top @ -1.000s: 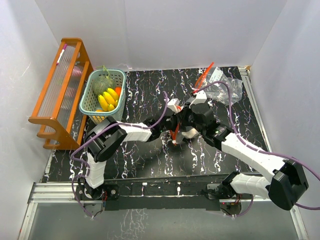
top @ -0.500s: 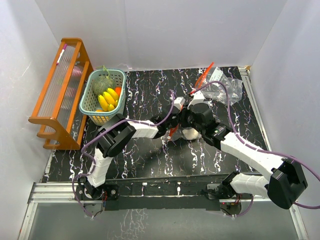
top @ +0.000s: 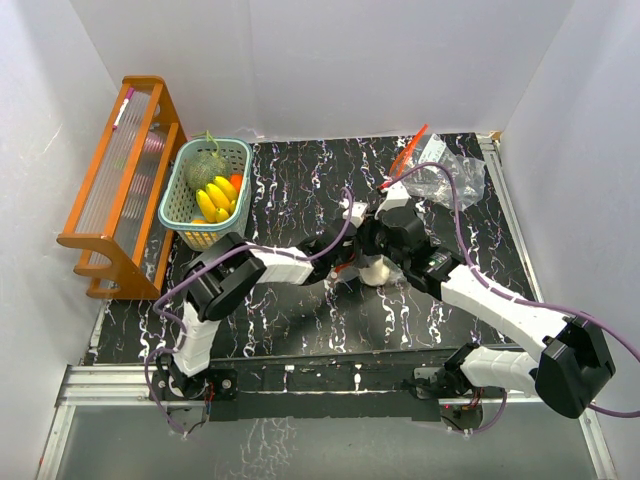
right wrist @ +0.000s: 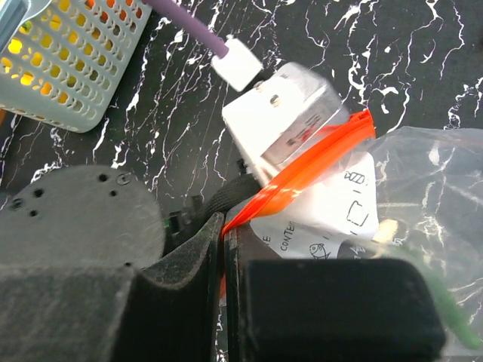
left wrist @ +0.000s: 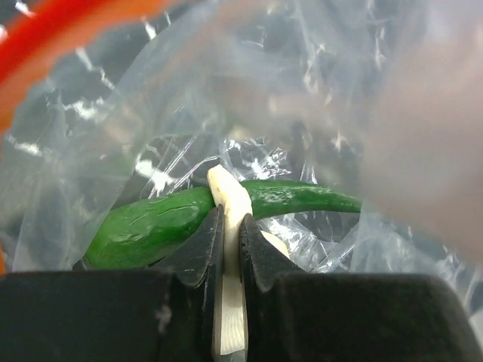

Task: Open the zip-top bag and remove the fake food
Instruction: Pick up the fake vegetable from the zipper food storage bag, then place the fake vegetable in the bin.

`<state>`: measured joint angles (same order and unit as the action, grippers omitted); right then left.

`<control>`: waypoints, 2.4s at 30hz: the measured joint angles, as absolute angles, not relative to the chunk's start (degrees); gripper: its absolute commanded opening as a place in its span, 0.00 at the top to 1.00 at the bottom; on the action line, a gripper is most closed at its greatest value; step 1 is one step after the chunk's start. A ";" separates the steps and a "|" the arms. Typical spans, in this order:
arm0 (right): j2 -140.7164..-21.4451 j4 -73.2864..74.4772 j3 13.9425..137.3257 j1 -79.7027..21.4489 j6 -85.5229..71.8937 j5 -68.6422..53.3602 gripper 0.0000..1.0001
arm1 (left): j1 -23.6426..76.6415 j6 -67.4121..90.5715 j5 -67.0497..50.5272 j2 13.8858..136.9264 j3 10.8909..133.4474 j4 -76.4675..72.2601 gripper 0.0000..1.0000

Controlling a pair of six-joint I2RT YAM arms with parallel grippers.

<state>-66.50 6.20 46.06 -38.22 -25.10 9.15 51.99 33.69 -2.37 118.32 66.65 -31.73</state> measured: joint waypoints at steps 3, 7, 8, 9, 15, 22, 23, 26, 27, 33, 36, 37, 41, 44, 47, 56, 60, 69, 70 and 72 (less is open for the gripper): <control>-66.48 6.22 46.06 -38.15 -25.10 9.69 0.92 | 52.12 32.84 -1.80 114.98 63.16 -30.74 1.00; -65.87 6.26 46.06 -38.24 -25.76 6.79 0.92 | 52.12 31.55 -0.73 109.47 59.42 -25.63 1.00; -65.56 6.26 46.06 -38.17 -25.91 5.52 0.92 | 52.12 31.27 -0.47 108.09 58.83 -24.18 1.00; -65.19 6.17 46.04 -38.00 -26.13 3.99 0.92 | 52.12 31.09 -0.36 106.96 58.35 -22.96 1.00; -63.44 5.50 44.64 -32.69 -25.45 4.78 0.92 | 51.33 30.70 0.64 96.18 54.17 -17.32 1.00; -63.83 7.92 41.25 -28.75 -24.91 7.57 0.92 | 47.70 30.74 -0.23 84.58 52.16 -17.06 1.00; -63.66 7.66 41.28 -28.77 -24.88 7.20 0.92 | 47.05 30.89 -0.54 83.88 51.75 -17.10 1.00; -62.98 6.76 41.25 -28.82 -24.88 5.72 0.92 | 45.50 31.33 -1.87 82.56 50.94 -16.43 1.00; -62.96 6.42 41.28 -28.82 -24.88 5.21 0.92 | 45.25 31.53 -2.33 82.28 50.94 -16.16 1.00; -64.03 4.67 41.17 -29.56 -24.91 1.89 0.92 | 44.97 31.77 -5.45 80.68 55.02 -12.84 1.00; -64.18 4.05 41.21 -31.79 -24.88 1.91 0.92 | 45.10 32.08 -6.98 80.66 58.37 -14.22 1.00; -64.18 3.99 41.36 -32.73 -24.91 1.96 0.92 | 45.41 32.12 -6.90 80.64 58.67 -14.98 1.00; -63.09 4.05 41.91 -36.42 -24.71 3.16 0.92 | 46.46 31.88 -6.48 82.17 59.90 -14.92 1.00; -60.42 6.07 41.91 -37.98 -24.05 4.89 0.92 | 46.68 31.53 -5.61 83.42 60.12 -14.52 1.00; -58.59 7.14 42.06 -38.26 -23.88 6.07 0.92 | 46.74 30.63 -4.19 83.81 60.77 -13.82 1.00; -54.83 9.98 45.84 -39.31 -22.52 7.53 0.92 | 43.46 30.24 -3.27 84.03 61.19 -13.63 1.00; -56.71 8.97 46.37 -39.38 -22.59 7.11 0.92 | 42.68 31.68 -5.69 84.01 61.69 -13.61 1.00; -59.70 8.56 46.06 -39.38 -22.79 8.56 0.92 | 33.17 31.81 -9.50 78.91 67.48 -6.90 1.00; -59.94 8.54 45.95 -39.38 -22.79 9.13 0.92 | 30.61 32.16 -10.07 77.97 67.66 -6.37 1.00; -60.99 8.51 45.95 -39.38 -22.79 9.96 0.92 | 24.60 32.60 -10.68 76.36 68.55 -4.75 1.00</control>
